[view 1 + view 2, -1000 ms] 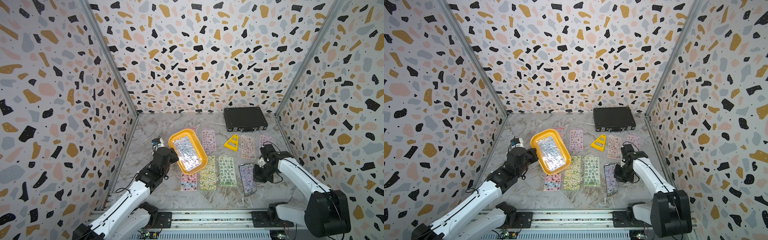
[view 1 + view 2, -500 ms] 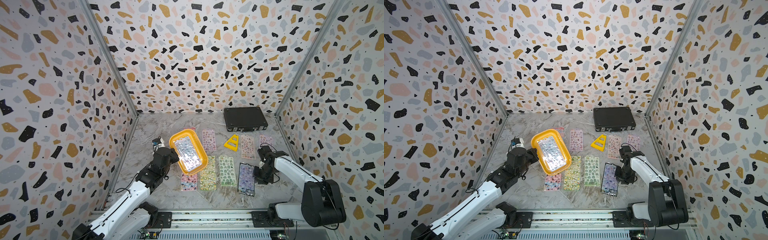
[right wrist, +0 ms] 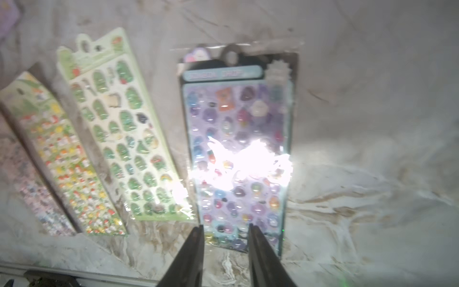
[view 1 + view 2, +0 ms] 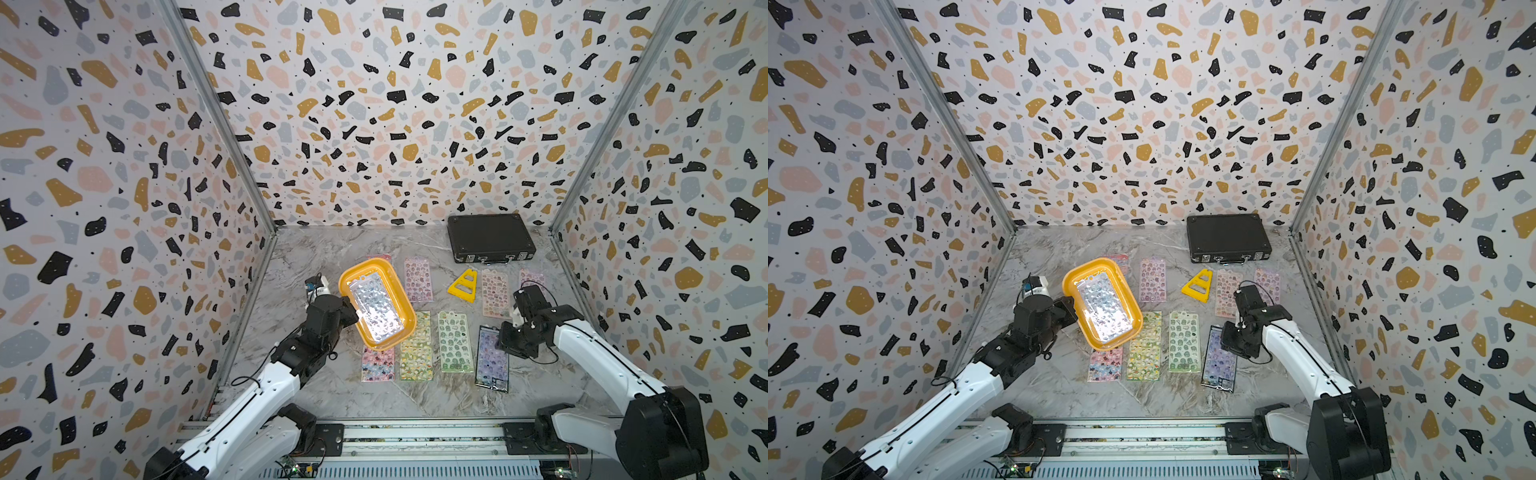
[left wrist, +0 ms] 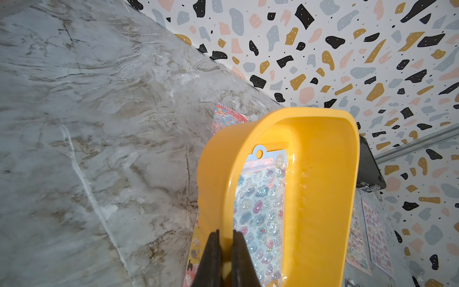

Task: Take the stickers out of the storage box
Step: Place the sticker at the center of the board, then pick up the sticker from the storage box.

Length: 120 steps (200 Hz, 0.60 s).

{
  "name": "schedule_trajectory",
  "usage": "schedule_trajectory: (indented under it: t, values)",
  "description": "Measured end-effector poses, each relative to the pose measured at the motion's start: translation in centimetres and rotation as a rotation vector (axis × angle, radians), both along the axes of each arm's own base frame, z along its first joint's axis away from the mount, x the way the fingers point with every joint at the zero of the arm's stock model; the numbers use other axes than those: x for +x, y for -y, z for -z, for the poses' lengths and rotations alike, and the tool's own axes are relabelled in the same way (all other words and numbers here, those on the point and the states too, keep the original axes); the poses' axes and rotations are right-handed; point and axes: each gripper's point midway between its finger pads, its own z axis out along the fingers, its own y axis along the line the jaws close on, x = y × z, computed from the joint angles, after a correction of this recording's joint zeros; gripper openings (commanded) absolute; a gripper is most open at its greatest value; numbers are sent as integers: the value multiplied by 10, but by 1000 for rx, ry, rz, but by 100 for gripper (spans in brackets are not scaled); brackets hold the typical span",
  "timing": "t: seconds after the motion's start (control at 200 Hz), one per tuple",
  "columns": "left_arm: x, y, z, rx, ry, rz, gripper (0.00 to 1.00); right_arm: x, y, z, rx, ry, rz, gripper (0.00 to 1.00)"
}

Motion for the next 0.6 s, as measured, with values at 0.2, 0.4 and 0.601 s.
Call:
schedule_trajectory:
  t: [0.2, 0.4, 0.601]
  values:
    - [4, 15, -6, -38, 25, 67, 0, 12, -85, -53, 146, 277, -223, 58]
    - [7, 33, -1, -57, 11, 149, 0, 8, -164, -105, 251, 460, -387, 59]
    - [6, 44, 8, -53, -18, 206, 0, 11, -232, -108, 251, 485, -501, 61]
